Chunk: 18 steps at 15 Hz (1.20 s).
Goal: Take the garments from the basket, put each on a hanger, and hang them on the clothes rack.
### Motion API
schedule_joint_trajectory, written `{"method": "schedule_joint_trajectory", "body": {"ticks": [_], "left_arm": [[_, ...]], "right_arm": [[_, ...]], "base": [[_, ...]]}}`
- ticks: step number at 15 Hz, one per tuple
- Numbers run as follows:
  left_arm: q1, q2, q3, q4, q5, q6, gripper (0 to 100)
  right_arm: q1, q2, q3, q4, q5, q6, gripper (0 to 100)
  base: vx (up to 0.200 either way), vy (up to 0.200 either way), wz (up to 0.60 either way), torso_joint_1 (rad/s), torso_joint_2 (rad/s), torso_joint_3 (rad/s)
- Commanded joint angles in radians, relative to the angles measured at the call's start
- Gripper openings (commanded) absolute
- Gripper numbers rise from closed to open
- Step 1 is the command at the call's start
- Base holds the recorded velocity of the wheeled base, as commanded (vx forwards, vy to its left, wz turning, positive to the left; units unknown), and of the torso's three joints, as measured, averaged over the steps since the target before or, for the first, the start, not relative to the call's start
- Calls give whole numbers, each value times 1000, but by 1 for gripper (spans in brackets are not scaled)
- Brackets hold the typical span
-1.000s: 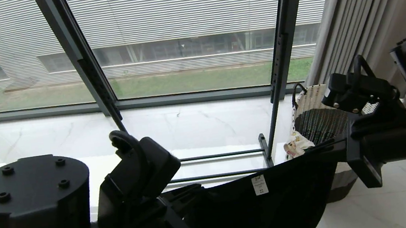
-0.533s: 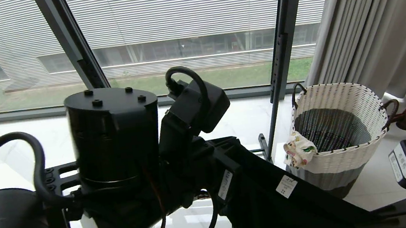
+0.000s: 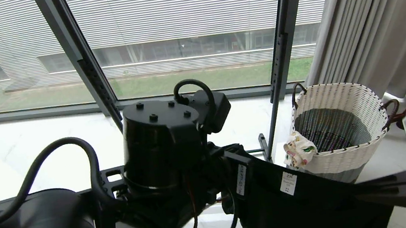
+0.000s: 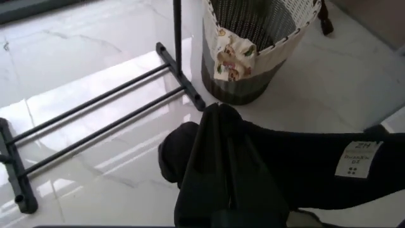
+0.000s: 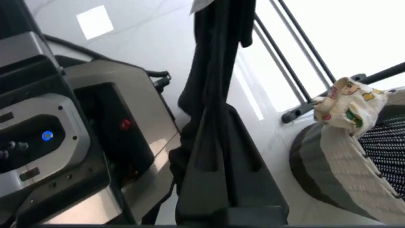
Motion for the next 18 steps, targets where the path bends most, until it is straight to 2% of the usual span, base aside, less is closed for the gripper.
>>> {"method": "schedule_joint_trajectory", "body": {"ticks": [1, 3, 5, 10, 12, 13, 16, 18], "left_arm": [[-133, 3, 74, 3, 126, -92, 0], [-215, 0, 185, 1, 187, -90, 0], [-238, -3, 217, 1, 193, -90, 0], [-211, -1, 204, -2, 205, -87, 0], [-145, -3, 174, -10, 209, -55, 0], [-119, 0, 168, -37, 207, -24, 0], [-54, 3, 171, -102, 207, 77, 0], [-33, 3, 171, -102, 207, 89, 0]], "right_arm": [[-79, 104, -120, -7, 1, -1, 0], [-92, 156, -206, -15, 4, -1, 0], [-90, 170, -221, -15, 3, -2, 0], [-92, 157, -212, -7, 3, -2, 0], [-89, 121, -187, 51, 1, -4, 0], [-79, 104, -175, 76, 1, -6, 100], [-21, 29, -101, 100, 3, -10, 100], [17, -13, -83, 157, 3, -25, 100]], "base": [[0, 0, 0, 0, 0, 0], [0, 0, 0, 0, 0, 0], [0, 0, 0, 0, 0, 0], [0, 0, 0, 0, 0, 0], [0, 0, 0, 0, 0, 0], [0, 0, 0, 0, 0, 0], [0, 0, 0, 0, 0, 0], [0, 0, 0, 0, 0, 0]]}}
